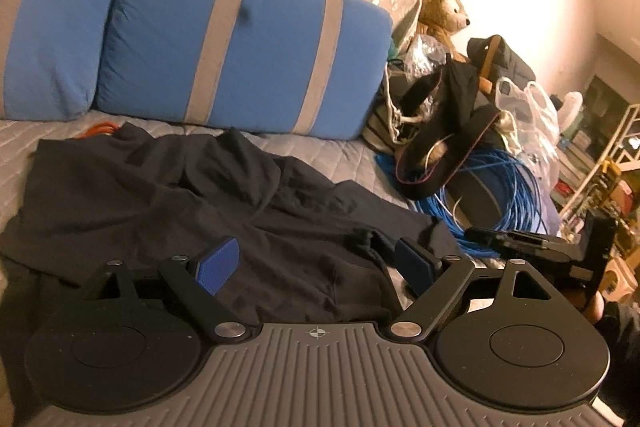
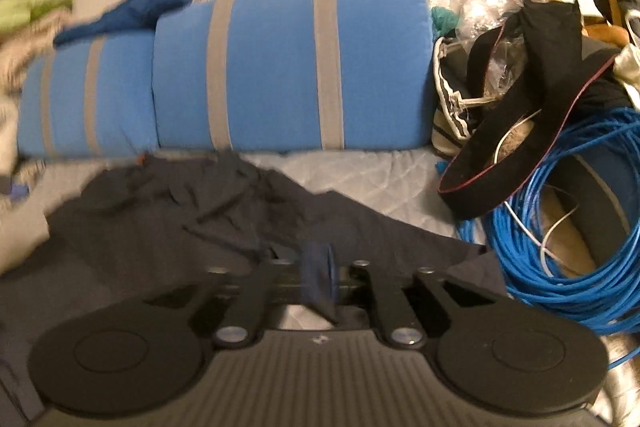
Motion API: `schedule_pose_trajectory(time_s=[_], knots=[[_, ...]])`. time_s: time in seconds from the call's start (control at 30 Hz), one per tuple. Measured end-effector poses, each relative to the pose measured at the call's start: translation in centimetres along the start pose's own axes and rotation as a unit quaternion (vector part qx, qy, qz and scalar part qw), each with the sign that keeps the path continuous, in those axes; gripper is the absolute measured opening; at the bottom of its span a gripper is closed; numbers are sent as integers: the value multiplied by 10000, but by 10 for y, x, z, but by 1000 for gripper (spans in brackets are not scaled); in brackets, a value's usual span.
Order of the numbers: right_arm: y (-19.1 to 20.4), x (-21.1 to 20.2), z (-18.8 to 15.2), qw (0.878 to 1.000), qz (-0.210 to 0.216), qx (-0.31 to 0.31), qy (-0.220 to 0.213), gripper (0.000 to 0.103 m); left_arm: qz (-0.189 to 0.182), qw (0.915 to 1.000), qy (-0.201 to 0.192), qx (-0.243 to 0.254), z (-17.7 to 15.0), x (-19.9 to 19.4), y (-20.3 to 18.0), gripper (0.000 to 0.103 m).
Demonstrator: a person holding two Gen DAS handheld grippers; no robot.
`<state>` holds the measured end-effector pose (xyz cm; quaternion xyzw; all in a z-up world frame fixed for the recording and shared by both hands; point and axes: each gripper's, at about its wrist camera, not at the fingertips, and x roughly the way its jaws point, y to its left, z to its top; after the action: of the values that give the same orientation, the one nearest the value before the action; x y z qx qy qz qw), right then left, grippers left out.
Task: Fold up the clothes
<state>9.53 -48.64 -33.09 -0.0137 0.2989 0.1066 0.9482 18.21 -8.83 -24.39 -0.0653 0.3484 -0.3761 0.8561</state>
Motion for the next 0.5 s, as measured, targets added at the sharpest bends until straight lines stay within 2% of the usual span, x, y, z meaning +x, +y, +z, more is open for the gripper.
schedule_pose_trajectory(time_s=[0.03,0.1,0.27,0.5], knots=[[3,2,-4,9997,-47,-206,97,93,-14,10000,18,-25,-2,3,1,86],[8,4,-13,9977,-111,-634,231,100,-35,9999,42,-95,-4,10,4,86],[15,16,-37,9835,-429,-1601,727,103,-85,9995,127,-271,-13,25,13,86],[13,23,-64,9581,-464,-2634,1025,101,-272,9987,185,-385,-24,32,24,86]])
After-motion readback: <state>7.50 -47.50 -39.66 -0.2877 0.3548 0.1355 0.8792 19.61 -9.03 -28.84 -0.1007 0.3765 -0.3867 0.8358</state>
